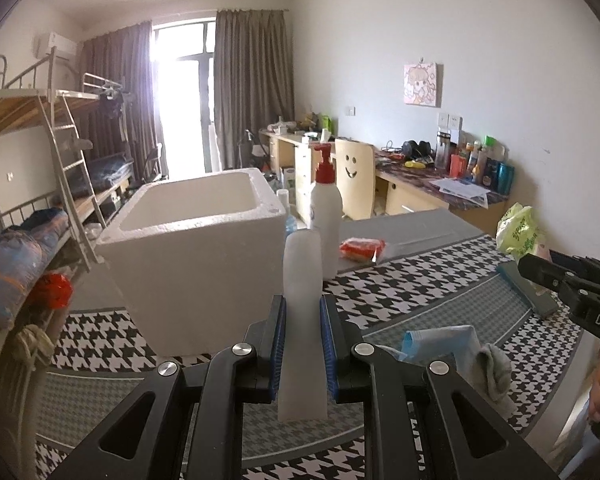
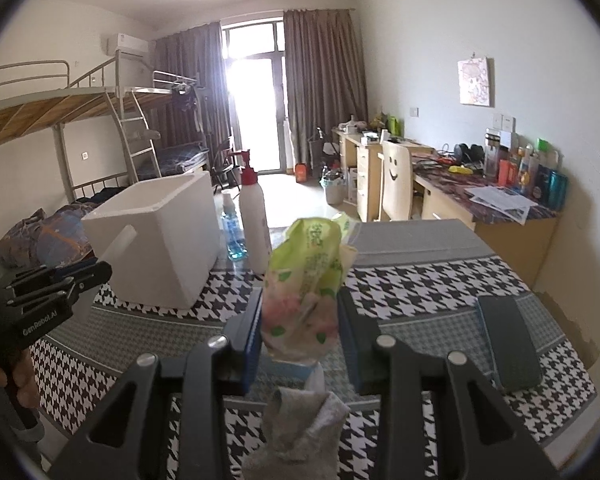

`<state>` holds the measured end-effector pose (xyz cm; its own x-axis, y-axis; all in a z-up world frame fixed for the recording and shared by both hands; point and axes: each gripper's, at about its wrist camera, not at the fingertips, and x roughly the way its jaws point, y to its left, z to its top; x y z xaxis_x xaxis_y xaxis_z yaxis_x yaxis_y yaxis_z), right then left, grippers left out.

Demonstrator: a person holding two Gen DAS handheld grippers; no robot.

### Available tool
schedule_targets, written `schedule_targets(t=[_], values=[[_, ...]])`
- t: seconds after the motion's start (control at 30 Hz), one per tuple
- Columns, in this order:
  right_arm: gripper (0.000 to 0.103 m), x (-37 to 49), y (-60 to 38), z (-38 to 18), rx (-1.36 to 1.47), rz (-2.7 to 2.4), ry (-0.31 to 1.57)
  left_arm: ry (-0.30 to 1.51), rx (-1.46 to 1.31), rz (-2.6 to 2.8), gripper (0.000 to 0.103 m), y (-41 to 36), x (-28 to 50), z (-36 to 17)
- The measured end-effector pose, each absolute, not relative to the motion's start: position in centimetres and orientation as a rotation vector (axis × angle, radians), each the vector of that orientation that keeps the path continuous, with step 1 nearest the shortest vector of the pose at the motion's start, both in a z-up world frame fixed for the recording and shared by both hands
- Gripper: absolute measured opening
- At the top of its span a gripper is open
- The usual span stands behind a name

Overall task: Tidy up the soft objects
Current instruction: 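Lift the white cylinder with the left tool while the right tool lifts the bag, then carry the cylinder and bag over the white foam box with both tools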

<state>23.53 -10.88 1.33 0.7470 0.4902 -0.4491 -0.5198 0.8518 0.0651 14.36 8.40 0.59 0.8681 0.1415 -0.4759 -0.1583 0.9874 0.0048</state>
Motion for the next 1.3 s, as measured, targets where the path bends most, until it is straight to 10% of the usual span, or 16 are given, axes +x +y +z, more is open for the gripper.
schedule_targets(t=[1.3], values=[[0.04, 26.2, -5.8, 5.7, -0.115, 0.616, 0.413, 0.418, 0.018, 0.225, 0.018, 9.6, 17.0, 5.3]])
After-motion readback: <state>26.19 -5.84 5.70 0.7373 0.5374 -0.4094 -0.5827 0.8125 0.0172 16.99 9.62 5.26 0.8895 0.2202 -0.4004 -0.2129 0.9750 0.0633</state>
